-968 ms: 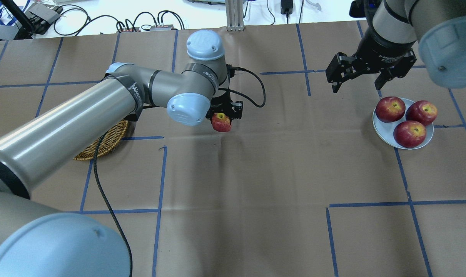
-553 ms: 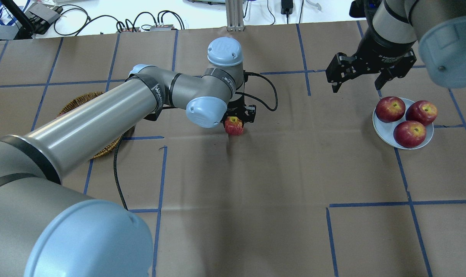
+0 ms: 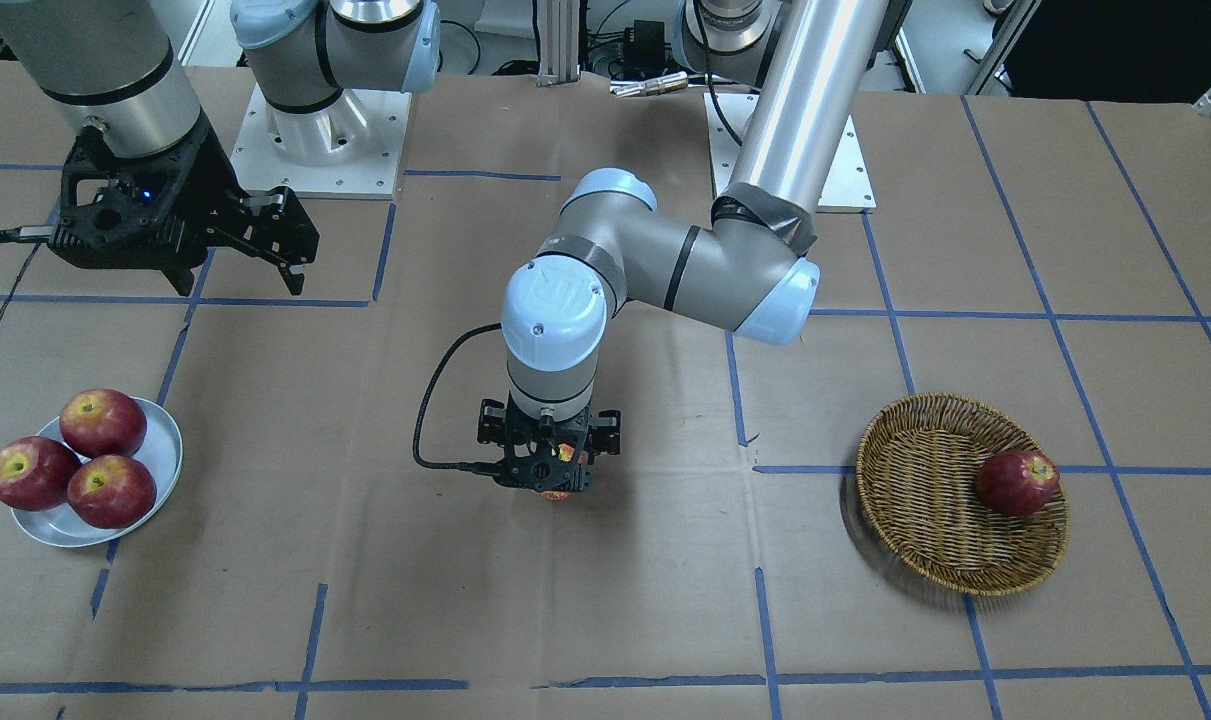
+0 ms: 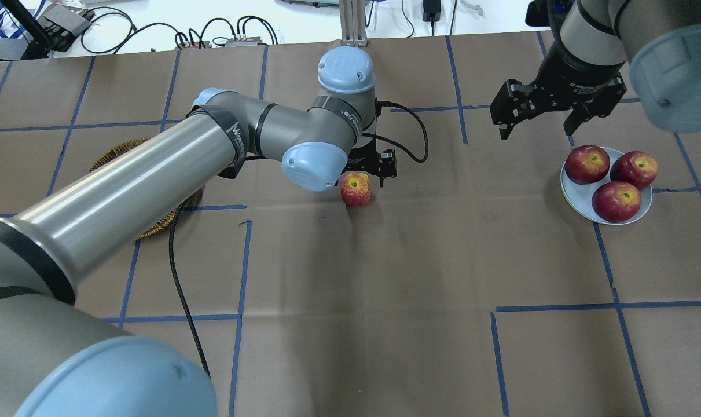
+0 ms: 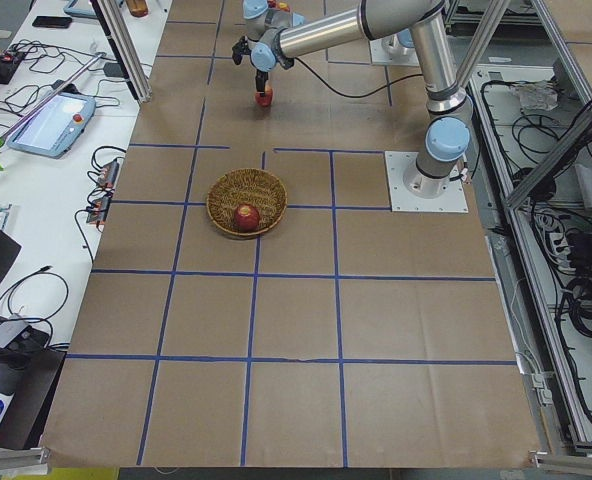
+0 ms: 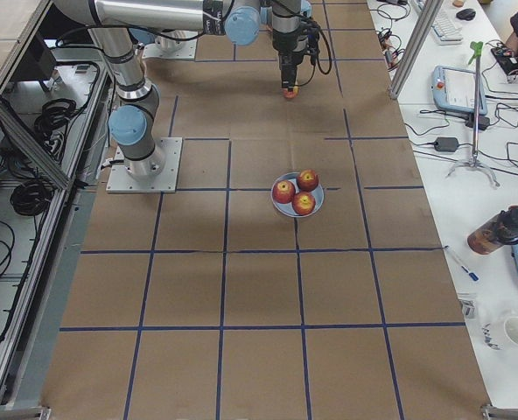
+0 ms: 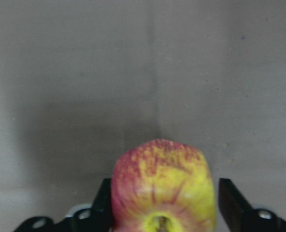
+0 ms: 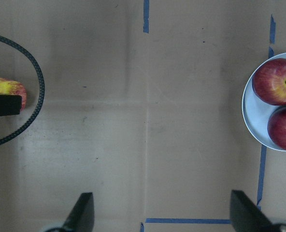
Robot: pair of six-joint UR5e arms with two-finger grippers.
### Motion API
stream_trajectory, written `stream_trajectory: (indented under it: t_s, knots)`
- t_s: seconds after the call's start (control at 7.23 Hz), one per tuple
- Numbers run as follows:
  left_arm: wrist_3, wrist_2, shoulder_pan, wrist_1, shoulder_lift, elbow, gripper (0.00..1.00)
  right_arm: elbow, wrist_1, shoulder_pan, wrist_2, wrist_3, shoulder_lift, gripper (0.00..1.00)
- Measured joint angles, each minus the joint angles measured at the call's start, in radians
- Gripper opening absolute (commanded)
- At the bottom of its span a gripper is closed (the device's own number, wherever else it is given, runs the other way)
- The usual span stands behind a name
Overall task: Transfer apple from basket to plate
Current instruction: 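Set the apple on the table center and raise the left gripper back toward the basket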
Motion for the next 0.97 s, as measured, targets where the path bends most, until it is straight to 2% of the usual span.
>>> stream_trajectory:
  t_s: [0.28,0.69,0.97]
  knots:
    - [0.149,0.004,0.086,-0.169,0.184,-0.015,0.98,0.000,0.000,0.000,0.000,0.000,0.000,1.00]
    - [0.388,0.005,0.276,-0.443,0.460,-0.036,0.98,-0.003,-0.001,0.007,0.003,0.005,0.000,1.00]
    - [0.533,0.015,0.382,-0.580,0.566,-0.038,0.98,-0.009,-0.015,0.057,0.003,0.073,0.026,1.00]
